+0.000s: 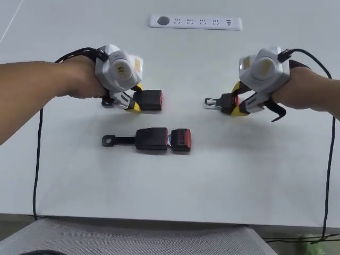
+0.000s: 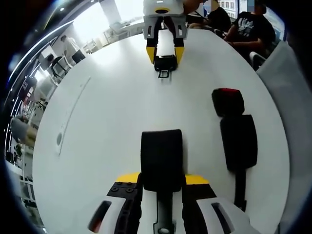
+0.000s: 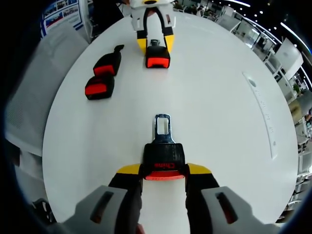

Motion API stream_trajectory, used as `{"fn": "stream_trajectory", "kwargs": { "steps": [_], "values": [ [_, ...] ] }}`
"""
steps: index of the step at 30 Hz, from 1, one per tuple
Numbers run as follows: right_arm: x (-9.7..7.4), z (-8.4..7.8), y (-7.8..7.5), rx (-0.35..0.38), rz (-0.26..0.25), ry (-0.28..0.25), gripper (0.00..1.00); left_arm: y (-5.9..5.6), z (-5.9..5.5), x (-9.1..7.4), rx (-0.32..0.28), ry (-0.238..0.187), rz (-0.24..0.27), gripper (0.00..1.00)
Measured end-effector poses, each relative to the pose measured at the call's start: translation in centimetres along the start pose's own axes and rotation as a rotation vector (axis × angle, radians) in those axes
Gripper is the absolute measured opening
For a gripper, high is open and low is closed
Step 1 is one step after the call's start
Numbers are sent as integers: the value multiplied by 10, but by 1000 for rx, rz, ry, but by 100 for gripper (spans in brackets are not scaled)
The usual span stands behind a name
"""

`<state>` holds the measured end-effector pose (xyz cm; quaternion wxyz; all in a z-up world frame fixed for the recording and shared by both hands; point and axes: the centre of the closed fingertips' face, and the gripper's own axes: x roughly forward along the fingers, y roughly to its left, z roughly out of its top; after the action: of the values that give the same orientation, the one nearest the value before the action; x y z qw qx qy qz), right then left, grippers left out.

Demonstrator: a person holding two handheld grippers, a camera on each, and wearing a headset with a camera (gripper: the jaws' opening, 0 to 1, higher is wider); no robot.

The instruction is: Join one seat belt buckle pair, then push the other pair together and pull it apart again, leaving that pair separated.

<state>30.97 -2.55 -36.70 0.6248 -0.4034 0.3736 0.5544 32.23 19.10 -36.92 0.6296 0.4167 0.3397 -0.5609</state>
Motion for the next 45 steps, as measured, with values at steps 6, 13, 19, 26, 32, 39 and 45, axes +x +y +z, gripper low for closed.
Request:
{"fn": "stream_trajectory", "kwargs": {
  "steps": [6,13,19,26,32,39,45],
  "values": [
    [2,-1,-2,1,13,-4,34,0,0,1,-16,5,-5,32],
    [3,1,-5,-14,9,10,34,0,0,1,-25,5,-12,32],
    [7,13,-7,-6,5,-9,34,2,-2,2,-44,7,-14,31],
    [16,36,-1,-28,13,-41,34,1,-2,2,-43,6,-18,31],
    [26,60,0,-37,-13,-67,34,3,-4,3,-33,14,-16,31],
    [36,85,4,-18,-2,-107,34,4,-6,4,-35,14,-15,31],
    [42,97,2,-13,2,-119,34,2,-3,3,-30,15,-16,31]
  ]
}}
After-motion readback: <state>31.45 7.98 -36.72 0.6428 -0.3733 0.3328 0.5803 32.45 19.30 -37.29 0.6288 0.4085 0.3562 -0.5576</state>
